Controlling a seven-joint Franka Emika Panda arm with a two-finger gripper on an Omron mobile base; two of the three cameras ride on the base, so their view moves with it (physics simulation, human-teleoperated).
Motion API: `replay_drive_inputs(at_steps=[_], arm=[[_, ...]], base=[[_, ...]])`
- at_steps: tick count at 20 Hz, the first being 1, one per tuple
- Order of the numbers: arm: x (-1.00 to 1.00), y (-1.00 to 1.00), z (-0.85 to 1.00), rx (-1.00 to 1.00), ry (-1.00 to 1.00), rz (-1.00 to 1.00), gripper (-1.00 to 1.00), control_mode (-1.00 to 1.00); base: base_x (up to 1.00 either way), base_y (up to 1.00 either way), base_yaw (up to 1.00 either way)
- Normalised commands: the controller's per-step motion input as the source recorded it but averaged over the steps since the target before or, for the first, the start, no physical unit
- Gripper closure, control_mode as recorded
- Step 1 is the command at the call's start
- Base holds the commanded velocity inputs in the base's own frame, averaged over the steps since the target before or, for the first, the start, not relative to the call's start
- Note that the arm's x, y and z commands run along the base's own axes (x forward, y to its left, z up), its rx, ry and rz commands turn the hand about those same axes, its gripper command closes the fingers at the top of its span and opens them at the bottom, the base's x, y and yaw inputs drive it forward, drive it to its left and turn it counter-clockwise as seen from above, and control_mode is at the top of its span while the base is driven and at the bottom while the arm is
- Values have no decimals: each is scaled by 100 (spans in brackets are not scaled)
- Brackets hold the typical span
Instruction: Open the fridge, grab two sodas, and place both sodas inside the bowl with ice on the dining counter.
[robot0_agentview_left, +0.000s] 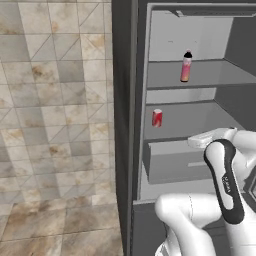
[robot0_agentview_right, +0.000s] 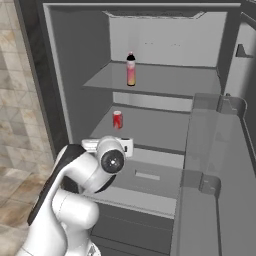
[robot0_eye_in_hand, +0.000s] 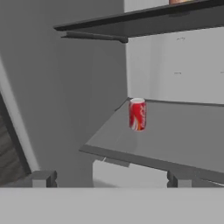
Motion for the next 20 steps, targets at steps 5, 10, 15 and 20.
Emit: replay_drive_inputs(at_steps=[5, 10, 15, 20], arm=[[30, -1, 0, 3, -6, 0, -100, -100], [40, 0, 0, 3, -2, 2, -100, -100], [40, 0, 0, 0, -1, 2, -100, -100], [16, -3, 1, 0, 0, 1, -100, -100]], base=[[0, 0, 0], [0, 0, 0], [0, 0, 0], [0, 0, 0]])
